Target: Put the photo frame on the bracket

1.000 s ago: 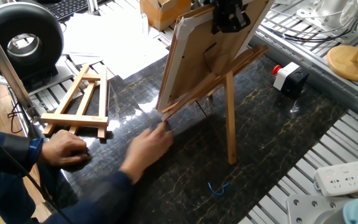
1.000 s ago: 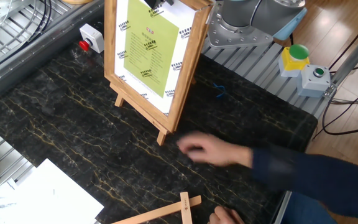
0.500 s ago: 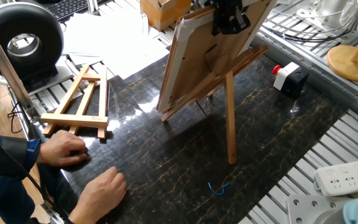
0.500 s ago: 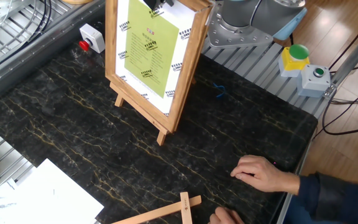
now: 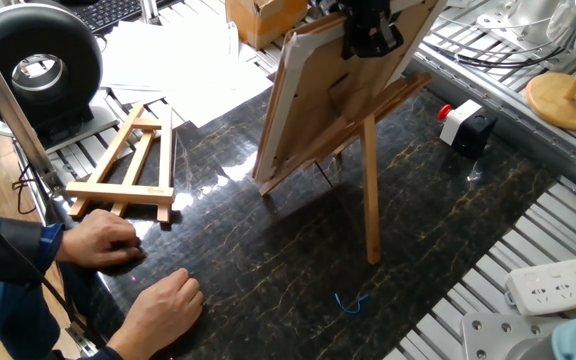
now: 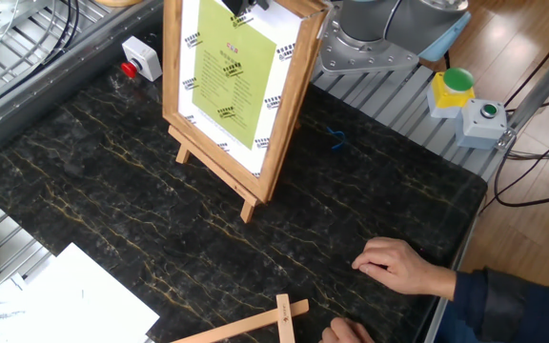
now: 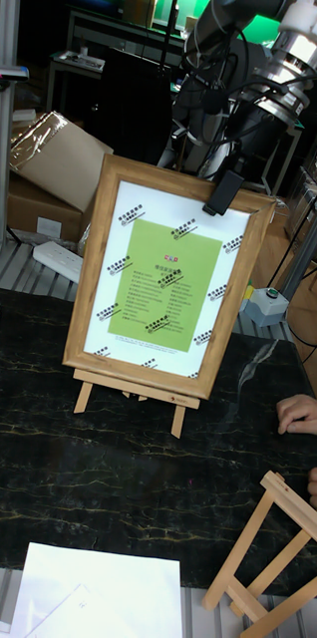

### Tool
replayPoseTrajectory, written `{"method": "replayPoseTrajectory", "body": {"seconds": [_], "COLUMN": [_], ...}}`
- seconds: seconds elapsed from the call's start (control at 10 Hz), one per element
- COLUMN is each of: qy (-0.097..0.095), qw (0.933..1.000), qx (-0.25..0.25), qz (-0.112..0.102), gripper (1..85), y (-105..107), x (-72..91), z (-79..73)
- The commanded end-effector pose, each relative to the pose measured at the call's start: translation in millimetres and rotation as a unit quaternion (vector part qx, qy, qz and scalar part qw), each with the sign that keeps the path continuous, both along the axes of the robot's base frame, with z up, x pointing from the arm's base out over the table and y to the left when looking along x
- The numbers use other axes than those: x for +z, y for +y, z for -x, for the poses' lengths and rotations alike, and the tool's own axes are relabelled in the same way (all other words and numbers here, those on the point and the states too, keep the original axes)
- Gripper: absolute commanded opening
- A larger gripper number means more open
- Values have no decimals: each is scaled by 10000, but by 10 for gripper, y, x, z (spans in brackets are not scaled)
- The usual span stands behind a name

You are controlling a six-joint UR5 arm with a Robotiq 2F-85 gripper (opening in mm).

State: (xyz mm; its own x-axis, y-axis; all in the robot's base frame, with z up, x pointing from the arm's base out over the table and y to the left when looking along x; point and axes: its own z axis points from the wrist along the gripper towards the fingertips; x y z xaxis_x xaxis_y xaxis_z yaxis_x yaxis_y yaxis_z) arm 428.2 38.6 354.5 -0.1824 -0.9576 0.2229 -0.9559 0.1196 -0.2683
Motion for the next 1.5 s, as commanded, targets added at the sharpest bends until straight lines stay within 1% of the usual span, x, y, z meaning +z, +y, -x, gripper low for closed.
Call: {"method": "replayPoseTrajectory", "body": {"seconds": [0.0,0.2,0.4,0.8,1.1,1.2,1.3,1.4], "qy": [39,37,93,164,429,483,553,668], "qw": [10000,10000,9999,9998,9990,9987,9983,9975], "qx": [-6,18,19,77,62,56,55,45], "qz": [-87,-90,-125,-100,-115,-130,-159,-212], "gripper": [180,203,210,243,300,307,313,330], "y": [44,44,55,37,28,33,45,66], "x": [-4,0,-6,11,48,65,83,110], "z": [27,21,42,61,193,225,266,333]}}
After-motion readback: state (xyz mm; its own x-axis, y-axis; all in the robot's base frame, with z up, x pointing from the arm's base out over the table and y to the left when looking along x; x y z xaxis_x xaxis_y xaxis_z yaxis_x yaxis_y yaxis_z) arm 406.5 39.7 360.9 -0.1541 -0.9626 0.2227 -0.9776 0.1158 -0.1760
